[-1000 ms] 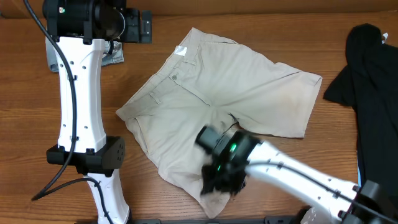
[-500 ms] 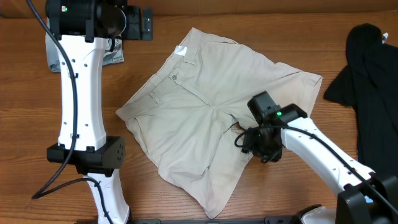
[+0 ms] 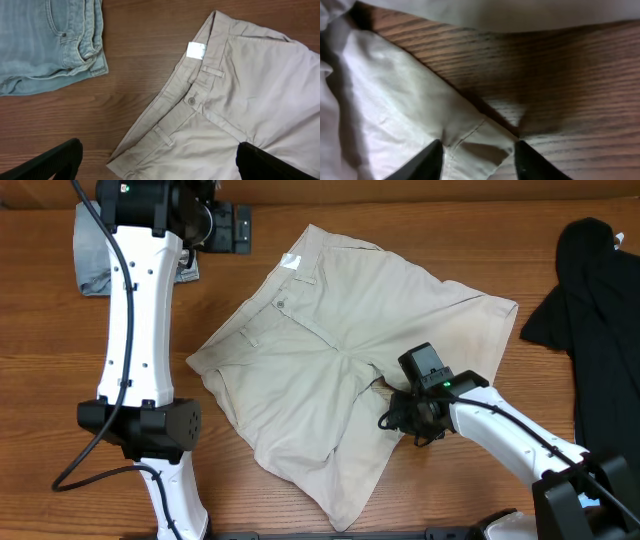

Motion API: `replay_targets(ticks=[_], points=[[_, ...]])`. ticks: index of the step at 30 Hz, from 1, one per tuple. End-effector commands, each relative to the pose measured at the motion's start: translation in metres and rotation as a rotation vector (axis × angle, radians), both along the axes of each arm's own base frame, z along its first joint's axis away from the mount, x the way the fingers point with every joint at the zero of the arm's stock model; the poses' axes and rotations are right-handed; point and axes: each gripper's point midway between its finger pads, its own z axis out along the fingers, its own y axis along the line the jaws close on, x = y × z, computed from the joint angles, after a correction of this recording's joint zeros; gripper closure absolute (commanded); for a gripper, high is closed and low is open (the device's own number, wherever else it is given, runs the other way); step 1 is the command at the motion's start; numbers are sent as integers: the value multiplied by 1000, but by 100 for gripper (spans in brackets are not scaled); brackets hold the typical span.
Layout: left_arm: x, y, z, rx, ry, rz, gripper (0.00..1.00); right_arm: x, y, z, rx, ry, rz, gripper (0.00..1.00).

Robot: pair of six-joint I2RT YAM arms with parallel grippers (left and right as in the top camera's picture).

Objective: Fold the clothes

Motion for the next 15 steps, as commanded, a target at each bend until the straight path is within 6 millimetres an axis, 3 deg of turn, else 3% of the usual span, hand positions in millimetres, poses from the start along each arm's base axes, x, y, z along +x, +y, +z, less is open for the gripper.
replay_targets(ticks=[1, 5, 7, 10, 15], points=[[4, 2, -14, 5, 26, 12, 0, -2, -2, -4, -7, -6, 17, 63], [3, 2, -21, 7, 44, 12, 0, 1, -1, -5, -7, -15, 19, 76], [2, 3, -23, 13, 51, 14, 0, 0, -2, -6, -10, -8, 11, 95], [2, 3, -22, 13, 50, 14, 0, -4, -12, -7, -25, 27, -35, 96], [5, 3, -21, 13, 38, 15, 0, -18, -56, 0, -62, 151, -192, 96]])
